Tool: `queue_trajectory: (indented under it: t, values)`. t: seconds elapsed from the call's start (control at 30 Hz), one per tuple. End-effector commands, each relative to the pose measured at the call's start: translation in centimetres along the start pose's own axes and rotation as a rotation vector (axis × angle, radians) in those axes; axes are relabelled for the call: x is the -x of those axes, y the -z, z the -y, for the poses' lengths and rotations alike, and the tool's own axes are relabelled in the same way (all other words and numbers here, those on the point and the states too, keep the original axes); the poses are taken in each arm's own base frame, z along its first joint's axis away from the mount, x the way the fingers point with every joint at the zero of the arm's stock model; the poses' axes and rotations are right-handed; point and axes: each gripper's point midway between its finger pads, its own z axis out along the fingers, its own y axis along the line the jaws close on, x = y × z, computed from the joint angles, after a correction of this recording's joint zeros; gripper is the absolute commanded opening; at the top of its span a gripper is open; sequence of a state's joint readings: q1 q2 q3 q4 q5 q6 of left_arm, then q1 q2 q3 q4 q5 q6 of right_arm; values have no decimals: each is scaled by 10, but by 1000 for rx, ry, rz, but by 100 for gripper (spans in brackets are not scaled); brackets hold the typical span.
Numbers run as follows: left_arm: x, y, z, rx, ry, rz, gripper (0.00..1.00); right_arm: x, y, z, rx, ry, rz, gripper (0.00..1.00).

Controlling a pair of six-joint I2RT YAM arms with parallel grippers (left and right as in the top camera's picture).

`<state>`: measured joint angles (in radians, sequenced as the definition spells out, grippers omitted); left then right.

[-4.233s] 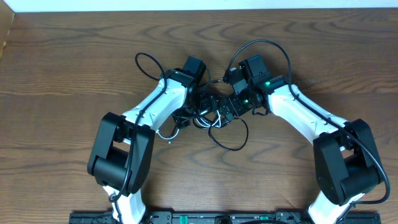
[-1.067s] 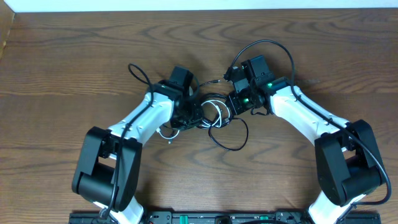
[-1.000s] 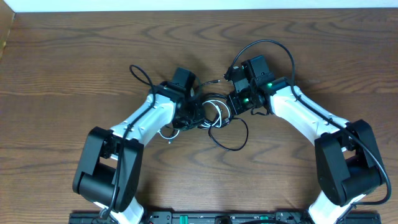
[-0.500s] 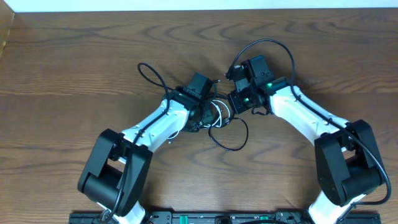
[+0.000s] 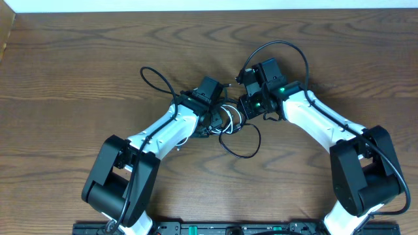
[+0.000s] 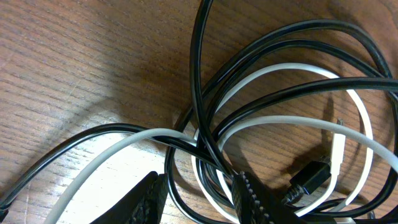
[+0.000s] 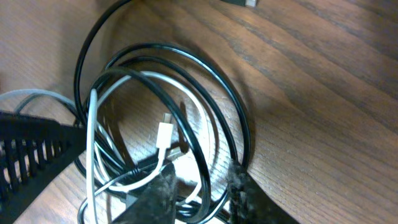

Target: Untangle cables

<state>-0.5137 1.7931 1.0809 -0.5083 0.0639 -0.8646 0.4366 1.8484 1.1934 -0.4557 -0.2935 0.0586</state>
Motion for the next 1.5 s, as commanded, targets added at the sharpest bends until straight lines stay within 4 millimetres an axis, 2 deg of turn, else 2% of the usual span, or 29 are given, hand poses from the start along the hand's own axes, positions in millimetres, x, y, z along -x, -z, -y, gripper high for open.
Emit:
queue_trajectory:
  t: [0.0, 0.1, 0.13, 0.17, 0.2, 0.27, 0.4, 0.47, 0.53, 0.6, 0.7, 0.8, 0.87, 1.03, 1.17, 1.3, 1.47]
  values:
    - [0, -6, -6, 20, 7, 18, 40, -3, -5, -1, -1, -45, -9, 28]
    - [2, -10, -4, -2, 8, 35, 40, -4, -5, -6, 23, -44, -15, 29]
    - [2, -10, -3, -7, 10, 38, 40, -5, -5, -11, 51, -44, -19, 34]
    - [3, -10, -3, -9, 11, 40, 40, -5, -4, -17, 87, -44, -22, 46]
    - [4, -10, -2, -10, 11, 47, 40, -5, -2, -25, 139, -45, -23, 54]
    - [8, -10, -4, 3, 12, 69, 39, -3, 3, -32, 192, -49, -18, 56]
    - [16, -10, -10, 38, 13, 117, 34, 2, 15, -32, 228, -63, 2, 57]
    - [17, -13, -10, 36, 14, 118, 34, 0, 14, -30, 219, -51, -2, 66]
    - [17, -13, -9, 31, 14, 118, 34, -3, 12, -30, 210, -33, -10, 68]
    - [17, -13, -4, 9, 14, 113, 33, -4, 10, -29, 186, -28, -13, 66]
    - [18, -13, -2, 1, 36, 114, 27, -7, 5, -19, 86, -10, -18, 66]
    - [17, -15, -3, 3, 92, 110, 27, -12, -2, -11, -5, 8, -34, 67]
    - [15, -18, -4, 3, 116, 101, 27, -15, -5, -4, -68, 19, -40, 66]
    - [5, -25, 1, -22, 115, 41, 27, -17, -10, 8, -134, 23, -44, 48]
    - [0, -28, 6, -47, 114, 8, 27, -17, -11, 8, -135, 23, -43, 21]
    - [0, -28, 8, -53, 114, 3, 28, -16, -11, 8, -134, 24, -38, 11]
    - [-3, -28, 9, -55, 109, -3, 29, -15, -10, 12, -160, 25, -36, 5]
